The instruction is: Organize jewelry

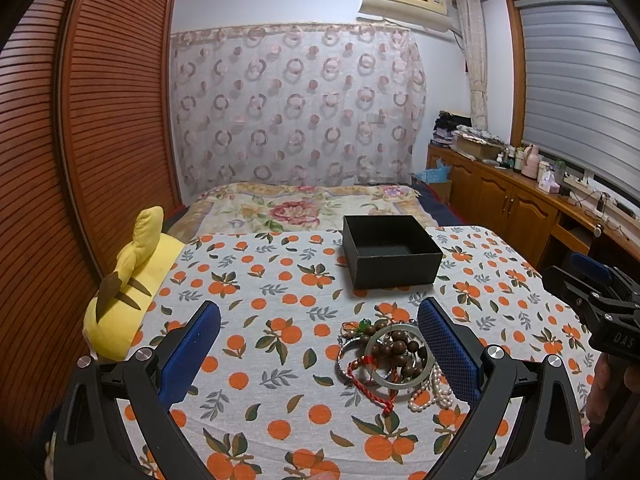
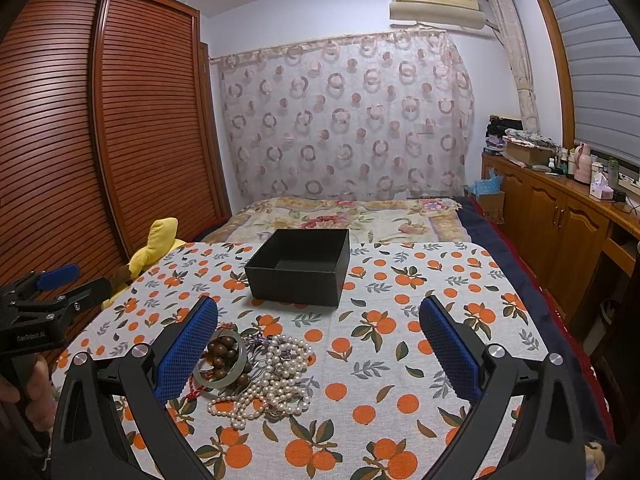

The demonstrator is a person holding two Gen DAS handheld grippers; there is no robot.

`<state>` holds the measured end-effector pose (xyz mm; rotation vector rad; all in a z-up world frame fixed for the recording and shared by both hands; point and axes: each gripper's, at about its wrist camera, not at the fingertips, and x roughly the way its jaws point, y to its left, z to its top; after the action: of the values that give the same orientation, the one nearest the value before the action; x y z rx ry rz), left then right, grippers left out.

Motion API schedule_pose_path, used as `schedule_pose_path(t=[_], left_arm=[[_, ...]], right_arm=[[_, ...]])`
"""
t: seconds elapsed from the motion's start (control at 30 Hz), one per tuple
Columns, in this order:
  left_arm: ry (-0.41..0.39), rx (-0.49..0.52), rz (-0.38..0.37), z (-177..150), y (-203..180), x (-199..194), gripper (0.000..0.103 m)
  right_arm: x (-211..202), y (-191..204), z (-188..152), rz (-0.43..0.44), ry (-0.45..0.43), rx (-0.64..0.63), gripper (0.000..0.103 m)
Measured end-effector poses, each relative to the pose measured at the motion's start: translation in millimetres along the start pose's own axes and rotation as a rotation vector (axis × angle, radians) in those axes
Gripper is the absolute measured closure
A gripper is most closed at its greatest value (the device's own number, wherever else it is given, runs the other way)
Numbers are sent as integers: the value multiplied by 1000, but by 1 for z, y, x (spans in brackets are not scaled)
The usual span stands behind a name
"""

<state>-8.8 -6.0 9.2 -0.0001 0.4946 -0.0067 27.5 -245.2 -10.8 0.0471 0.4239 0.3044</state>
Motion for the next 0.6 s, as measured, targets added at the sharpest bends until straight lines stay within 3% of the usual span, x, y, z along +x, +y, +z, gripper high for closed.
schedule_pose_path(t=[0.6], left_arm=[[1,1,-1,0,-1,0,8]], right_arm=[[-2,-1,3,-1,0,-1,2]])
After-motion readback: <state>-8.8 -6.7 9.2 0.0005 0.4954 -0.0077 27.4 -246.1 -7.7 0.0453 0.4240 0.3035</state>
